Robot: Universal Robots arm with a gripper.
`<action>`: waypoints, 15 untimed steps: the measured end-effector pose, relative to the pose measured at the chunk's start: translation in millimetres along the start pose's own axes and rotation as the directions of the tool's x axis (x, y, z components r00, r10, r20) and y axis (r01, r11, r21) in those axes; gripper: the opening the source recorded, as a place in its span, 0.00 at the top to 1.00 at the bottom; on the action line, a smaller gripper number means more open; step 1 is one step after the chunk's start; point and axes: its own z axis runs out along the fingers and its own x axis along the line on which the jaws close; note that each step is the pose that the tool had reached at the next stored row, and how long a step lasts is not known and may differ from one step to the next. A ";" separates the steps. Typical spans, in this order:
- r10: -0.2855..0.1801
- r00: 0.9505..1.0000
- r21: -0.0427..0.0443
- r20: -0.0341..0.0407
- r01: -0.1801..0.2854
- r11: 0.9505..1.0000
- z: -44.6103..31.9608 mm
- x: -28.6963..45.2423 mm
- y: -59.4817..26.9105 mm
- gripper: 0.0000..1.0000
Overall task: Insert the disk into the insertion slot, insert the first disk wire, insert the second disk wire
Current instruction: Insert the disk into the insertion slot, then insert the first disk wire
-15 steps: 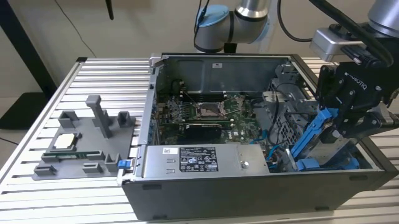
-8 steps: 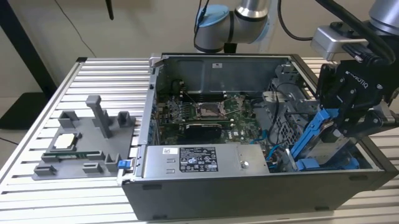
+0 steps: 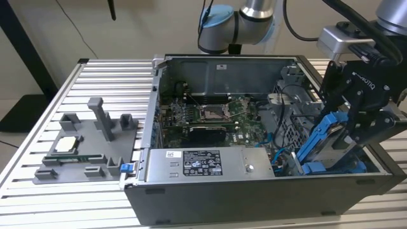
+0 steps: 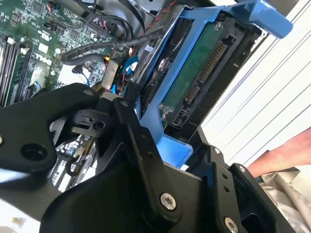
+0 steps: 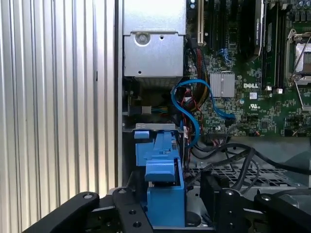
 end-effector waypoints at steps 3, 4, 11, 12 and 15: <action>0.000 1.000 0.000 0.001 0.000 1.000 0.0 -1.3 0.3 1.00; 0.000 1.000 0.000 0.001 0.000 1.000 0.1 -1.7 0.5 1.00; 0.000 1.000 0.001 0.001 0.000 1.000 0.1 -2.4 0.6 1.00; 0.000 1.000 0.001 0.001 0.000 1.000 0.1 -2.4 0.6 1.00; 0.000 1.000 0.001 0.001 0.000 1.000 0.1 -2.4 0.6 1.00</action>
